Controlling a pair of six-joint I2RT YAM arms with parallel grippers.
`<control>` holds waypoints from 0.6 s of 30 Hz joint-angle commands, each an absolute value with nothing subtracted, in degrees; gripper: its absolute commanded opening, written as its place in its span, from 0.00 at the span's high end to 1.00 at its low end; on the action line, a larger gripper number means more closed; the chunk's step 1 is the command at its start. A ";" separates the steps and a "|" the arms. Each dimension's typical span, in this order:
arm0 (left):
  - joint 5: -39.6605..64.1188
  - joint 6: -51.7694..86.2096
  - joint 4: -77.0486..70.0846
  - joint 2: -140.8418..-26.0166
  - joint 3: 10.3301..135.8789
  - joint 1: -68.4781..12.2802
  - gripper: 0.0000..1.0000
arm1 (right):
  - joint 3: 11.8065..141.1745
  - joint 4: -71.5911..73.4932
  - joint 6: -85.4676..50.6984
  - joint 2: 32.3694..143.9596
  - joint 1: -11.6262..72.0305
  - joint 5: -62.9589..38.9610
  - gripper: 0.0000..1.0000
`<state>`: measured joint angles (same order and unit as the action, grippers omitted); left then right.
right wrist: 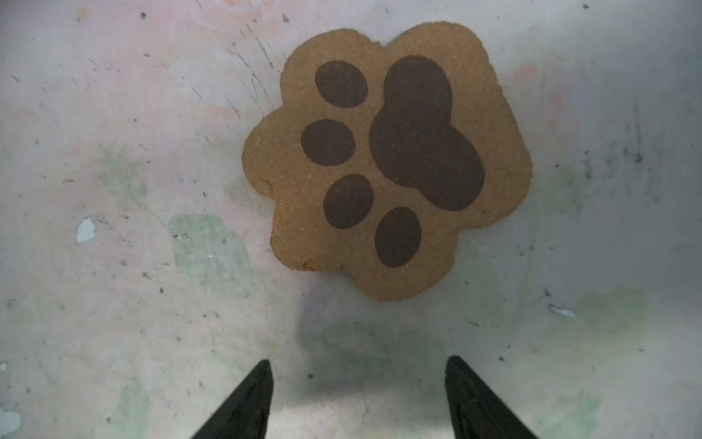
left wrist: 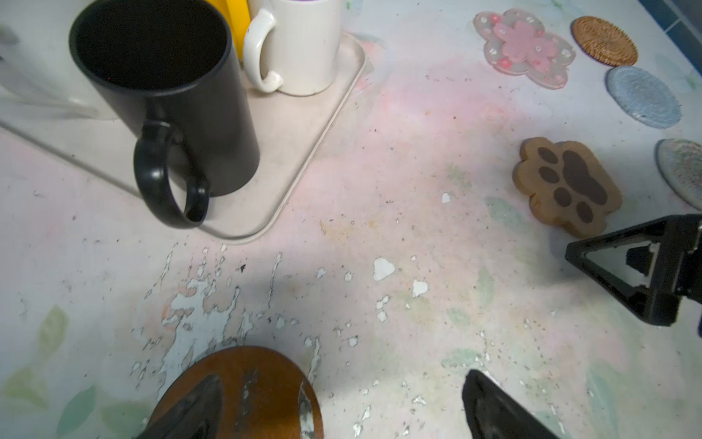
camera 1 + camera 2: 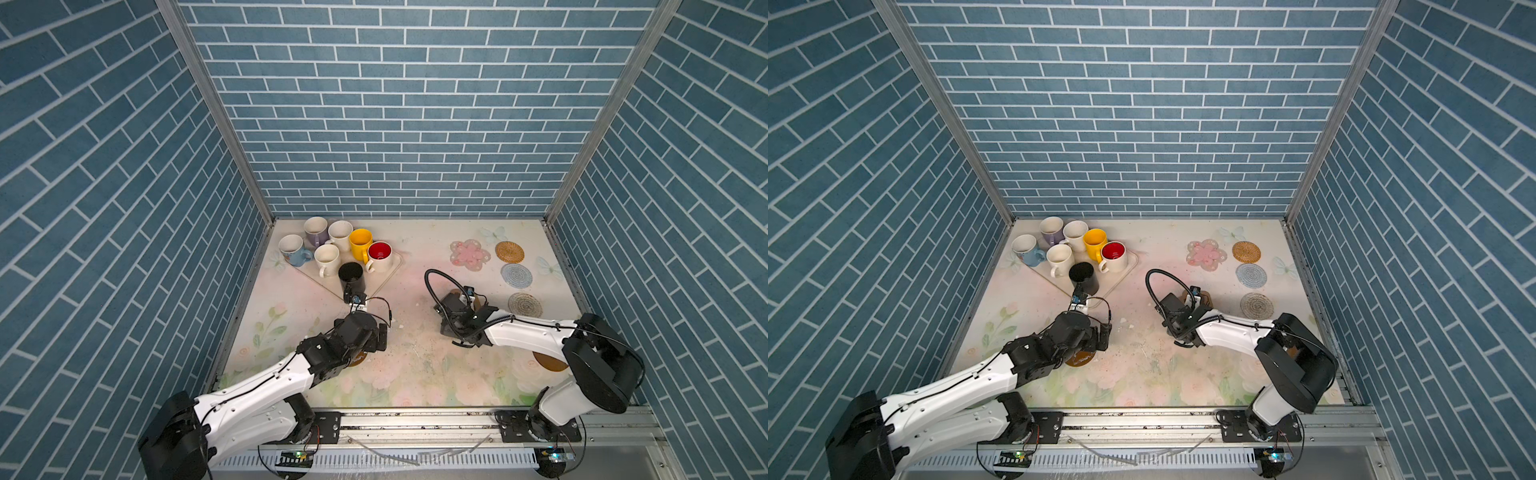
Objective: Place cups on coasters
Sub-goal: Move the coaster to the middle-right of the table.
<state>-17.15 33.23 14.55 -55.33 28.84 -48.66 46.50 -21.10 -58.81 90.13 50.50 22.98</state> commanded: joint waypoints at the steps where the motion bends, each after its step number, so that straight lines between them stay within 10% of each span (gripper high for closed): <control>1: -18.38 33.93 14.96 -53.84 26.96 -48.38 0.01 | 50.23 -26.02 -65.97 92.88 51.45 27.12 0.27; 18: -16.53 32.87 12.04 -54.25 25.13 -48.34 0.01 | 57.11 -31.25 -71.14 101.75 51.18 31.00 0.25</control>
<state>-16.67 33.58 12.62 -54.17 25.67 -48.66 55.16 -29.54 -67.79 100.20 51.46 29.82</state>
